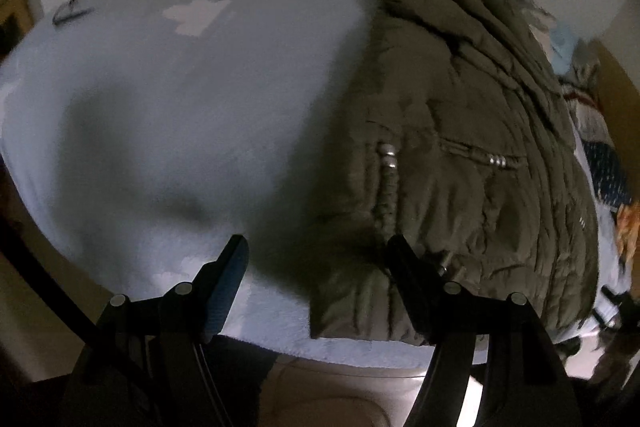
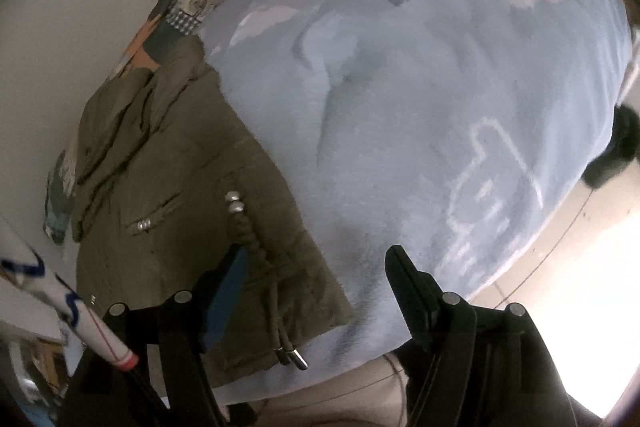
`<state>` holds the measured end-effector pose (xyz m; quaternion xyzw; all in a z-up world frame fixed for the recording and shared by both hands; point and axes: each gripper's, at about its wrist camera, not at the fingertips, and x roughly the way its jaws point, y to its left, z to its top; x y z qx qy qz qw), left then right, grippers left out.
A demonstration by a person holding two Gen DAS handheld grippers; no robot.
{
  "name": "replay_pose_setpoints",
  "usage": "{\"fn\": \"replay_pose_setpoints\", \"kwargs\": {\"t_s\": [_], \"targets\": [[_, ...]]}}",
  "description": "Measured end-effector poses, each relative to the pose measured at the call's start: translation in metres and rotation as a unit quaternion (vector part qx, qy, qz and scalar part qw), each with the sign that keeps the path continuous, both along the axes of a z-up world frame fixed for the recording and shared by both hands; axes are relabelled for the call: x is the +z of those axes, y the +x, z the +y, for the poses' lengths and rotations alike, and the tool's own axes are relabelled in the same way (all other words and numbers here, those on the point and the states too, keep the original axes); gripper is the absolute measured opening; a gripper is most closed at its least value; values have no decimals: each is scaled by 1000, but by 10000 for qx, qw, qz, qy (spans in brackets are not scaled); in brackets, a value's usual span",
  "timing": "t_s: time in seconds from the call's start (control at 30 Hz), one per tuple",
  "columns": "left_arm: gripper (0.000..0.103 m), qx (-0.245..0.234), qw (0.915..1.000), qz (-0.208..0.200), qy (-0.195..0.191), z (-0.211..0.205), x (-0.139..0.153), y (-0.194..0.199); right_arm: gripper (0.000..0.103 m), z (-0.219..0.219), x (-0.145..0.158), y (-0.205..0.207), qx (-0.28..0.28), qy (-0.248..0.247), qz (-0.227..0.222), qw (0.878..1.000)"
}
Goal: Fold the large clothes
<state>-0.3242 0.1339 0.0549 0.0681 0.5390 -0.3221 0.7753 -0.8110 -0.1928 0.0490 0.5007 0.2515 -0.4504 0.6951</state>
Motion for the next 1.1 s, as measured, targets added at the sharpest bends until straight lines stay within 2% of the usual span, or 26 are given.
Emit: {"fn": "replay_pose_setpoints", "kwargs": {"t_s": [0.13,0.37,0.47,0.6,0.67,0.73,0.8,0.87,0.97,1.0,1.1], "targets": [[71,101,9995,239,-180,7,-4,7,76,-5,-9,-1,-22,213,-207,9996],[71,32,9986,163,-509,15,1,13,76,-12,-28,8,28,501,-429,9978],[71,153,9956,406,-834,25,2,22,77,-14,-36,14,63,597,-529,9968],[71,312,9905,938,-952,30,-13,33,85,-18,-40,17,6,613,-651,9960],[71,356,9873,1152,-1031,31,-19,35,85,-17,-42,19,-6,594,-681,9959],[71,355,9844,1307,-1119,30,-23,33,80,-15,-40,21,81,540,-841,9950],[71,295,9823,1388,-1219,29,-23,29,59,-13,-35,23,224,487,-1262,9905],[71,169,9817,1403,-1274,24,-23,24,56,-10,-24,22,380,281,-1755,9833],[71,-92,9815,1394,-1309,12,-24,12,55,-5,-4,26,689,-163,-2193,9731],[71,-173,9827,1330,-1275,8,-23,7,55,-4,-1,29,751,-214,-2163,9732],[71,-336,9849,1220,-1181,1,-24,-2,58,-6,-12,37,595,-73,-1718,9833]]}}
